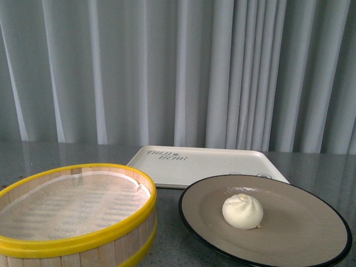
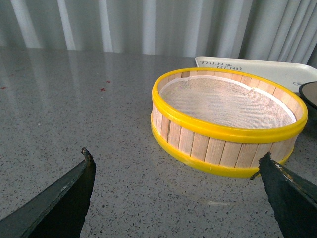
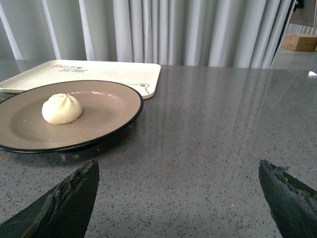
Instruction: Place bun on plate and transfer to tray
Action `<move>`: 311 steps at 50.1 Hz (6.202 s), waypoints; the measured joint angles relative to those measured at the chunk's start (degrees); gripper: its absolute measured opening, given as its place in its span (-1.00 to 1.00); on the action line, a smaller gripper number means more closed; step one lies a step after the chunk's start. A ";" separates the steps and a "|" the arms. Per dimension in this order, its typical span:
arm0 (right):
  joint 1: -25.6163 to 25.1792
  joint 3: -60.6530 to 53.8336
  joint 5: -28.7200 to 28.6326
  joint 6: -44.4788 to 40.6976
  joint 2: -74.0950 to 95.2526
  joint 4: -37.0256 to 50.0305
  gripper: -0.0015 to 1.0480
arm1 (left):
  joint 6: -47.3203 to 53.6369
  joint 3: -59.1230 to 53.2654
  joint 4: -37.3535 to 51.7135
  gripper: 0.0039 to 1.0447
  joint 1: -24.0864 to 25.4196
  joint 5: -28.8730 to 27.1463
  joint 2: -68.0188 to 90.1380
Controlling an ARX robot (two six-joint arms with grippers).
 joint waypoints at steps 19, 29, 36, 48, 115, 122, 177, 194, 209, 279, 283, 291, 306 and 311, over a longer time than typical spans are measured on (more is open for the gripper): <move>-3.91 10.67 13.07 -3.02 19.34 0.72 0.83 | 0.00 0.00 0.00 0.88 0.00 -0.04 0.00; -0.74 20.31 4.57 -25.75 30.49 -0.09 0.83 | 0.00 0.00 0.00 0.88 0.00 0.00 -0.04; 6.21 21.90 1.95 -42.60 36.30 -2.08 0.83 | 0.00 0.00 0.00 0.88 0.00 0.00 -0.04; 12.13 24.65 -3.21 -58.25 46.82 -0.81 0.83 | 0.00 0.00 0.00 0.88 0.00 0.00 -0.04; 9.88 39.71 -20.65 -85.88 80.67 1.53 0.53 | 0.00 0.00 0.00 0.88 0.00 0.00 -0.04; 10.49 39.71 -20.68 -86.51 81.50 3.30 -0.03 | 0.00 0.00 0.00 0.88 0.00 0.00 -0.04; -2.19 54.55 -28.59 -93.79 81.66 4.63 -0.94 | 0.00 0.00 0.00 0.88 0.00 0.00 -0.04; -2.47 71.19 -30.40 -98.82 100.24 -0.20 -0.94 | 0.00 0.00 0.00 0.88 0.00 0.00 -0.04; -0.48 88.50 -29.90 -104.48 117.09 -2.36 -0.94 | 0.00 0.00 0.00 0.88 0.00 0.00 -0.04; 6.54 60.98 -10.78 -41.18 80.13 15.30 0.83 | 0.00 0.00 0.00 0.88 0.00 -0.04 -0.04; 6.03 59.58 -7.82 -24.06 75.65 15.15 0.83 | 0.00 0.00 0.00 0.88 -0.02 0.07 -0.07; 6.03 42.69 5.42 -3.89 70.90 27.67 0.16 | 0.00 0.00 0.00 0.88 -0.02 -0.15 -0.04; 3.17 22.27 2.84 -0.39 58.73 35.98 -0.98 | 0.00 0.00 0.00 0.88 0.00 -0.02 -0.04; 0.13 16.61 0.42 -0.17 54.45 37.05 -0.97 | 0.00 0.00 0.00 0.88 -0.02 -0.02 -0.04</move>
